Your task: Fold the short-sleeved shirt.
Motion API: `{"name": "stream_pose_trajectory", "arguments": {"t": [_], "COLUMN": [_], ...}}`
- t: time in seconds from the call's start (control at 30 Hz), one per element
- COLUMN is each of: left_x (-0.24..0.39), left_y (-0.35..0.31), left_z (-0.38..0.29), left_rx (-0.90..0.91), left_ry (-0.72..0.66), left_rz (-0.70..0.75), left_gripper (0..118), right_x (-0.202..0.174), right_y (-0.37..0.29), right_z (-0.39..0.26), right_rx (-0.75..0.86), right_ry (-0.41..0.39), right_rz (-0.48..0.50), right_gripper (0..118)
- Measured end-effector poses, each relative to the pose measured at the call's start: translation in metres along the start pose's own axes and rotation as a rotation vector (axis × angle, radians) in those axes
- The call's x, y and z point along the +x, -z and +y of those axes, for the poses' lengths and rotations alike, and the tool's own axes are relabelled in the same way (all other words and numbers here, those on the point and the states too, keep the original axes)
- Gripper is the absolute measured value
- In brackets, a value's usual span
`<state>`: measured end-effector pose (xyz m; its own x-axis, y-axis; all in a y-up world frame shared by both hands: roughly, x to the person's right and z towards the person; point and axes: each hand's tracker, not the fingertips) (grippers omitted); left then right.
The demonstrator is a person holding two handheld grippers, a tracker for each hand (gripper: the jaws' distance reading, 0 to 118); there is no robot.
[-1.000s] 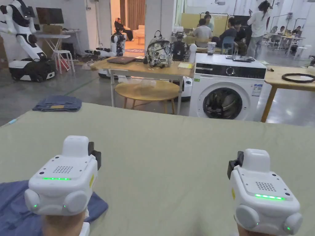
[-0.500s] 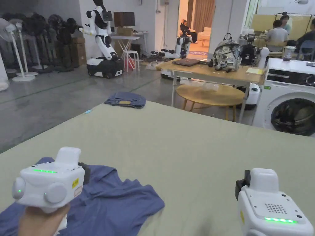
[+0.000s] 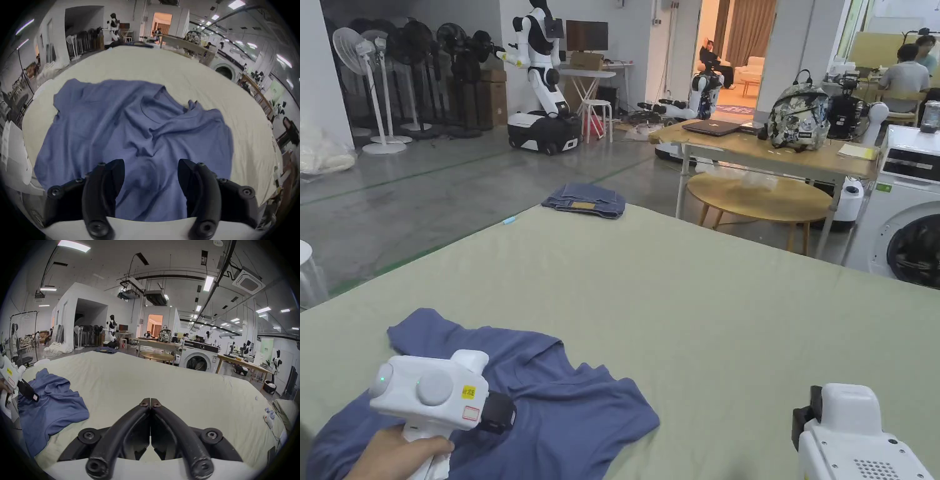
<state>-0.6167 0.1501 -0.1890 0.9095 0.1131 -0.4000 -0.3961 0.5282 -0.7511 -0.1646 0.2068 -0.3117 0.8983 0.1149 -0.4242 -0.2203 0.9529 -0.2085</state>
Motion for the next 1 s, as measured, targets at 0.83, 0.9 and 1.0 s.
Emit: {"name": "stream_pose_trajectory", "arguments": {"t": [0.83,0.9,1.0], "left_x": [0.038,0.042,0.056], "left_y": [-0.036,-0.048,-0.079], "left_z": [0.009,0.02,0.041], "left_rx": [0.241,0.317,0.402], "left_ry": [0.111,0.112,0.112], "left_rz": [0.051,0.031,0.005], "left_gripper": [0,0,0], "right_x": [0.024,0.029,0.037], "right_y": [-0.001,-0.003,-0.007], "right_z": [-0.01,-0.008,-0.003], "right_rx": [-0.035,-0.027,-0.019], "right_ry": [0.04,0.049,0.061], "right_rz": [-0.053,-0.062,-0.078], "right_gripper": [0,0,0]}}
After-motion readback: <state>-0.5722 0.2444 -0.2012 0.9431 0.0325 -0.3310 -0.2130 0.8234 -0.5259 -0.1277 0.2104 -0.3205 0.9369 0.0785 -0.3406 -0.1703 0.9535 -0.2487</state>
